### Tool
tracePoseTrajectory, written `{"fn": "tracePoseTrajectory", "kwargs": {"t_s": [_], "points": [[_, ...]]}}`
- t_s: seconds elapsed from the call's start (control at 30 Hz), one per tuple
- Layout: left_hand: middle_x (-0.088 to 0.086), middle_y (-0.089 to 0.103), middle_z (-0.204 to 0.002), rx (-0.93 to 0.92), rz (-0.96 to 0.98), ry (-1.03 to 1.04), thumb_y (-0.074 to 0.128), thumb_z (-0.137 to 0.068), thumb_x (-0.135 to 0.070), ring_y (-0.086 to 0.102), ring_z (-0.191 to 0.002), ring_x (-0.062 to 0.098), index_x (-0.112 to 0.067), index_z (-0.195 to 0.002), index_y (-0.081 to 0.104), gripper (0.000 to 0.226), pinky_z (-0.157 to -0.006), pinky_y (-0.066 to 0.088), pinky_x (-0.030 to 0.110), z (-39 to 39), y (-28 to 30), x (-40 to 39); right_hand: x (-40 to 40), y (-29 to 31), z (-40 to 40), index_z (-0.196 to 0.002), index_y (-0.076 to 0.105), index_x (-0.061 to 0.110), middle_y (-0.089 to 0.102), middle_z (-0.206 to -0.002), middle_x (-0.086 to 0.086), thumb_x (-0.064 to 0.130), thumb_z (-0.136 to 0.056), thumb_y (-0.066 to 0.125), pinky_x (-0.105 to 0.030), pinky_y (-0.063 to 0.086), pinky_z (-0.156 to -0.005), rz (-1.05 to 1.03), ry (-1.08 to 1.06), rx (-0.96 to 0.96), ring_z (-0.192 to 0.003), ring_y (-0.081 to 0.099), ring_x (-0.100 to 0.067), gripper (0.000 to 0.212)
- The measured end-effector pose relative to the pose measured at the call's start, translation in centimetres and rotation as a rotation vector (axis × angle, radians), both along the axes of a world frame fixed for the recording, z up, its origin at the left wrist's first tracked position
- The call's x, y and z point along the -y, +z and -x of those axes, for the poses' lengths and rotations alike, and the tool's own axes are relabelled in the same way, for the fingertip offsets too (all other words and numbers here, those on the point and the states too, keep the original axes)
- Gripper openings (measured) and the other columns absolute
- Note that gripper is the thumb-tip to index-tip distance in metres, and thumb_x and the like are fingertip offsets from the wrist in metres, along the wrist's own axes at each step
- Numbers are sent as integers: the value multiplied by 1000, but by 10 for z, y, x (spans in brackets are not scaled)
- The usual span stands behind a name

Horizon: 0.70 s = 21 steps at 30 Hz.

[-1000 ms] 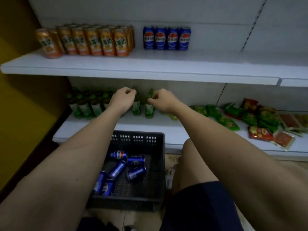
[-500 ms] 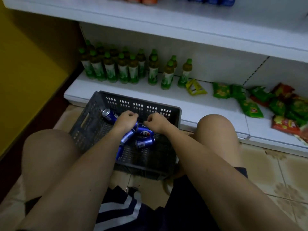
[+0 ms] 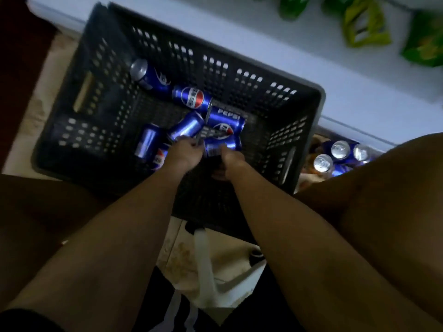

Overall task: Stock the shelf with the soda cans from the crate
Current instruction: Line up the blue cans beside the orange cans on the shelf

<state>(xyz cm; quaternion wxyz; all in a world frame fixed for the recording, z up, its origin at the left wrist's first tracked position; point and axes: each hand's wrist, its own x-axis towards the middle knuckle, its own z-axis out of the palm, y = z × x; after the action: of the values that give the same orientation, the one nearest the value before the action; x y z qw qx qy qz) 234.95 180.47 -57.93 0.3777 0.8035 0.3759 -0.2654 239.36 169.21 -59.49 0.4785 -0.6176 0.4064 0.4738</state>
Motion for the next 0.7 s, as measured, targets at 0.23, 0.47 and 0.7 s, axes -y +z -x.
{"fn": "tracePoseTrajectory", "kwargs": {"t_s": [0.23, 0.47, 0.7], "points": [[20, 63, -122, -66, 61, 59, 50, -96, -33, 59, -114, 35, -10, -119, 64, 35, -91, 44, 34, -14, -57, -7, -36, -115, -23, -129, 58, 14, 69, -110, -14, 64, -60, 80, -49, 59, -61, 85, -139, -108, -81, 71, -32, 89], [19, 60, -129, -87, 65, 74, 52, -94, -28, 55, -119, 35, -9, -127, 57, 38, -98, 43, 36, -6, -56, -6, -29, -88, -15, -120, 59, 9, 70, -108, -16, 43, -64, 86, -46, 60, -64, 77, -257, -13, -88, 71, -32, 71], [15, 61, -130, -7, 0, 62, 56, -93, -28, 55, -120, 35, -17, -122, 61, 32, -100, 42, 34, 5, -8, -5, -5, -20, -7, -133, 52, 17, 63, -124, -13, 34, -75, 78, -40, 54, -57, -132, -166, -57, -97, 65, -29, 66]]}}
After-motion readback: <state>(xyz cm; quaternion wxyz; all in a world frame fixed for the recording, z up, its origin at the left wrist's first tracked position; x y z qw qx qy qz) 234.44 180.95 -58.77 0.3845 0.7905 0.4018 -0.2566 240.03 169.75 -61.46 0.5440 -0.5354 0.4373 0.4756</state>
